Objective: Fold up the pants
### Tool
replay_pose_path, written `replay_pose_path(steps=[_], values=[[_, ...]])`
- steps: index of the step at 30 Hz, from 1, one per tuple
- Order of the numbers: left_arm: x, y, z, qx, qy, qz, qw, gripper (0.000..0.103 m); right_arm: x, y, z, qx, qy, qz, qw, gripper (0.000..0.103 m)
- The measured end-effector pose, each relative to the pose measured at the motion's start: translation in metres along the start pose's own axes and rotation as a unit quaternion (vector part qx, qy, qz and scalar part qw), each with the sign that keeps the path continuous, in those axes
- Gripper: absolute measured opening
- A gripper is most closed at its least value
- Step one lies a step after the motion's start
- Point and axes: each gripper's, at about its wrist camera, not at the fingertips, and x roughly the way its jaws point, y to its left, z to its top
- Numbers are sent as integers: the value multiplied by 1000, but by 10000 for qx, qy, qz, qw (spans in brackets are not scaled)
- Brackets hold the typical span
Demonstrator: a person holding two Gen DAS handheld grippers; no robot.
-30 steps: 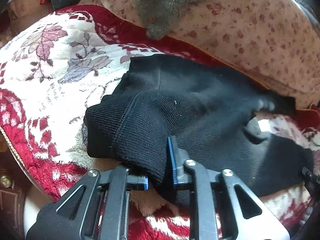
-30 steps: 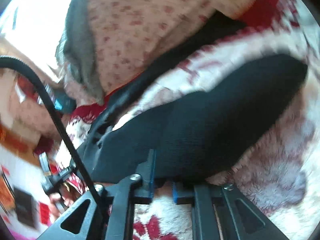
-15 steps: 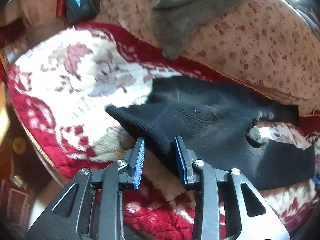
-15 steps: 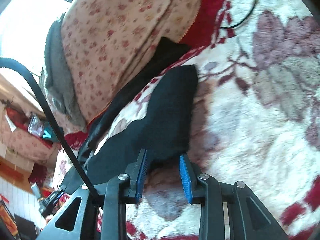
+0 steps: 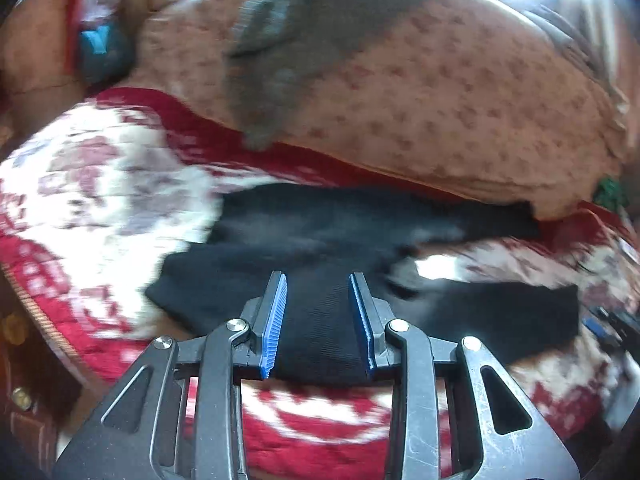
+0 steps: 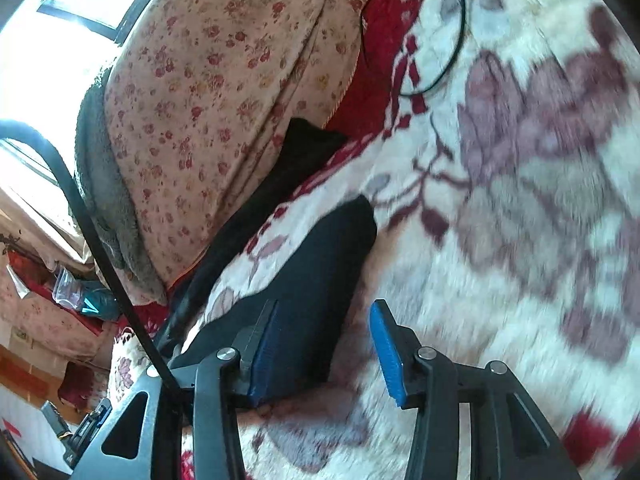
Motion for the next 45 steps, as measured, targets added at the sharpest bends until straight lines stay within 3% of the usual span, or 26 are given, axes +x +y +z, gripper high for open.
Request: replay_pose_path(steps=[4,6,8,11,14,16,18,19,21,22,25,27,29,31,35,39,45], values=[[20,-45,-8,265,461,-849,9950,30,18,-5,21,-210,73,-134,9997,50],[35,-78,-16,447,835,-1358,9862,30,32,-10,26,-253,156,-194,9994,50],[48,-112,-24,686,1077,-1687,9774,30,42,-11,28,-330,154,13,9993,50],[64,-166,-34,1169,1248,-1927,9662,30,50,0,25,-664,208,237,9973,18],[78,-209,-42,1492,1425,-2163,9543,30,39,25,20,-1102,91,32,9939,13],[86,-224,-43,1613,1491,-2249,9493,30,24,61,13,-1991,-122,-551,9783,13],[95,-238,-45,1666,1543,-2321,9458,30,19,95,0,-2854,-256,-1104,9517,13],[99,-244,-45,1660,1577,-2341,9449,30,19,114,-10,-3353,-285,-1283,9329,13],[107,-251,-44,1613,1643,-2387,9434,30,25,130,-18,-3665,-186,-1337,9206,13],[109,-255,-44,1585,1636,-2407,9435,30,29,134,-19,-3600,-12,-1022,9273,14],[116,-260,-44,1574,1651,-2375,9442,30,28,116,-3,-2583,305,81,9656,17],[120,-260,-46,1594,1690,-2344,9440,30,21,95,6,-2034,191,148,9788,20],[123,-259,-48,1611,1718,-2330,9435,30,16,75,10,-1739,104,27,9847,25],[125,-258,-50,1612,1699,-2322,9440,30,15,46,11,-1329,251,48,9908,37],[123,-263,-49,1680,1624,-2273,9454,30,22,10,2,-606,686,95,9958,38],[119,-267,-41,1707,1505,-2335,9454,30,-1,-4,-6,-401,451,206,9980,38],[123,-285,-21,1798,1433,-2516,9401,30,1,-12,-22,-185,750,459,9960,38]])
